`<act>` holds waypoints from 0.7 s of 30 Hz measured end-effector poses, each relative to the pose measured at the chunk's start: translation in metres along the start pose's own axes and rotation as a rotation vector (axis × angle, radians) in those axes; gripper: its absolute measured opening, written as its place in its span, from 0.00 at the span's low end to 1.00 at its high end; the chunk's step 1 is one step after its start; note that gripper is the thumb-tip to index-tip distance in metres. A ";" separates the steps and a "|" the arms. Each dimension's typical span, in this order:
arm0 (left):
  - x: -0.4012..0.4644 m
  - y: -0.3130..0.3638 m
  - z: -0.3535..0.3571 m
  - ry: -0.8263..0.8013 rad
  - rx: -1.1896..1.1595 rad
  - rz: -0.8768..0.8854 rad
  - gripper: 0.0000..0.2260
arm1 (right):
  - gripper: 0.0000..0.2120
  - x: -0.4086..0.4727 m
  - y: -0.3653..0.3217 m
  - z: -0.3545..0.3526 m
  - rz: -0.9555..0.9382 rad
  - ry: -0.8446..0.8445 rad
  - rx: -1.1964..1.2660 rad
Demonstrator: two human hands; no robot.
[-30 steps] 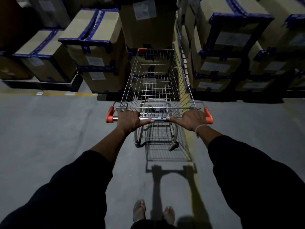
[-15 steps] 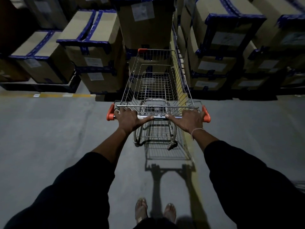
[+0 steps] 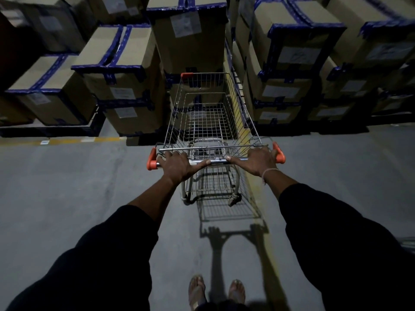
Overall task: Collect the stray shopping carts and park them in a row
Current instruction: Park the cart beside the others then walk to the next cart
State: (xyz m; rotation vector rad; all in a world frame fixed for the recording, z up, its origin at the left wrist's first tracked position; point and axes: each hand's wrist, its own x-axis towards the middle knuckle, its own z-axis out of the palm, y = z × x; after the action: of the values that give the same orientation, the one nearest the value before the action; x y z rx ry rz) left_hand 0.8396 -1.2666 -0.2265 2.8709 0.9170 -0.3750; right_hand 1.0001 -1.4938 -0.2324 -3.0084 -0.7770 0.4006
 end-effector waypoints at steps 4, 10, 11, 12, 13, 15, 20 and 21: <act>-0.005 0.003 -0.001 0.021 -0.008 0.074 0.50 | 0.57 -0.009 -0.006 -0.004 0.032 -0.047 0.043; -0.006 0.030 0.004 0.193 -0.046 0.362 0.43 | 0.51 -0.032 0.004 0.000 0.004 0.064 0.063; -0.004 0.037 0.005 0.223 -0.053 0.411 0.42 | 0.52 -0.037 0.011 -0.001 0.017 0.085 0.078; -0.003 0.045 0.005 0.246 -0.058 0.458 0.41 | 0.51 -0.042 0.018 -0.001 0.032 0.097 0.091; -0.001 0.054 0.007 0.259 -0.058 0.504 0.41 | 0.49 -0.049 0.027 -0.002 0.042 0.108 0.093; 0.001 0.075 0.010 0.269 -0.061 0.590 0.39 | 0.48 -0.063 0.049 -0.004 0.078 0.147 0.089; 0.005 0.145 0.024 0.239 -0.050 0.815 0.36 | 0.43 -0.107 0.119 -0.003 0.278 0.192 0.149; 0.005 0.164 0.026 0.244 -0.051 0.859 0.34 | 0.43 -0.118 0.135 -0.002 0.315 0.198 0.174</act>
State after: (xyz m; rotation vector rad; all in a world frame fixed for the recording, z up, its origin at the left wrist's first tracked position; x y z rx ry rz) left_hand 0.9335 -1.4018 -0.2488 2.9497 -0.3309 0.0874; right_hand 0.9656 -1.6682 -0.2112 -2.9437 -0.2413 0.1575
